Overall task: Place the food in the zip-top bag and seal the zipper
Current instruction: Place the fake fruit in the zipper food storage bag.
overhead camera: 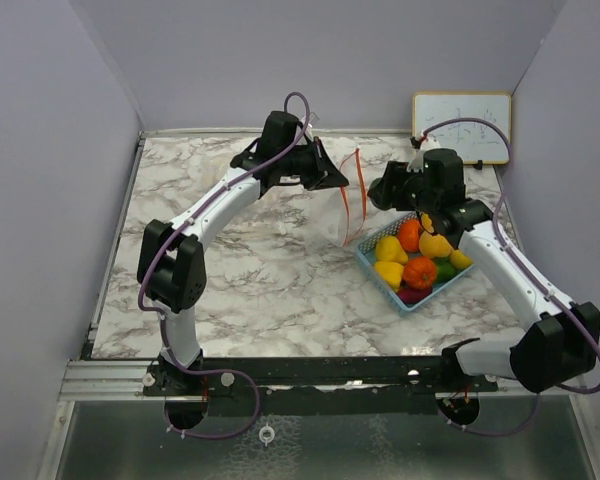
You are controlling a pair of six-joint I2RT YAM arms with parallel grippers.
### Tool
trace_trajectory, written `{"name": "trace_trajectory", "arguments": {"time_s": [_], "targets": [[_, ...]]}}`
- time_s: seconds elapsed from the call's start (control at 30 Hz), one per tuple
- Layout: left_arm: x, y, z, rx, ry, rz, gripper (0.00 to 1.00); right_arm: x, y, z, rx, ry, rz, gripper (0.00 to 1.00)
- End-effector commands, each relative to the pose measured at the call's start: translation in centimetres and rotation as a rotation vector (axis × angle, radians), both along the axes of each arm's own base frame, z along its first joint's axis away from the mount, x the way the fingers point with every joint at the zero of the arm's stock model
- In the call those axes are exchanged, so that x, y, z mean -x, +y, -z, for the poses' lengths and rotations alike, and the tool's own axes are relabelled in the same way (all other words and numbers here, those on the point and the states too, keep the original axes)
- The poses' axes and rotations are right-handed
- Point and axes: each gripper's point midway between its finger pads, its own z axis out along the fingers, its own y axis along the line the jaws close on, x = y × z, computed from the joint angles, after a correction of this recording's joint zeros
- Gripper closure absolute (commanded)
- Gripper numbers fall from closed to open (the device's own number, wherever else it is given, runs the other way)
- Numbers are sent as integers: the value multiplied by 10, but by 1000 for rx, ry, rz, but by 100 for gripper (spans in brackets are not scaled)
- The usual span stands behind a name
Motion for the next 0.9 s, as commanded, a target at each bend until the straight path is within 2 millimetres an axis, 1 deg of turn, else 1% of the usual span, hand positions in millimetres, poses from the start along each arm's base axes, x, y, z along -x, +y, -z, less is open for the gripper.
{"name": "trace_trajectory", "arguments": {"time_s": [0.0, 0.07, 0.13, 0.2, 0.23, 0.3, 0.33, 0.4, 0.5, 0.6, 0.73, 0.87], "targets": [[1, -2, 3, 9, -4, 9, 100, 13, 10, -71, -69, -186, -82, 86], [1, -3, 4, 10, -1, 9, 100, 23, 22, -89, -117, -233, -159, 86], [0, -3, 2, 11, -4, 9, 100, 34, 40, -106, -188, -270, -268, 87], [-1, -4, 0, 13, -6, 11, 100, 45, 60, -118, -275, -288, -386, 86], [-1, -4, -2, 15, -8, 13, 100, 49, 70, -119, -317, -283, -446, 87], [-2, -5, -5, 22, -13, 14, 100, 56, 85, -112, -392, -242, -535, 87], [-2, -6, -8, 27, -17, 16, 100, 57, 90, -104, -423, -206, -552, 88], [-2, -6, -12, 36, -23, 21, 100, 56, 95, -89, -472, -165, -556, 88], [-1, -7, -19, 50, -31, 23, 100, 51, 95, -63, -485, -117, -523, 88], [-1, -4, -25, 67, -33, 19, 100, 49, 92, -43, -447, -74, -495, 89], [-1, 6, -31, 97, -21, 2, 100, 38, 71, -11, -367, -21, -330, 90], [0, 13, -40, 136, -18, 1, 100, 31, 65, 8, -310, 11, -291, 91]]}}
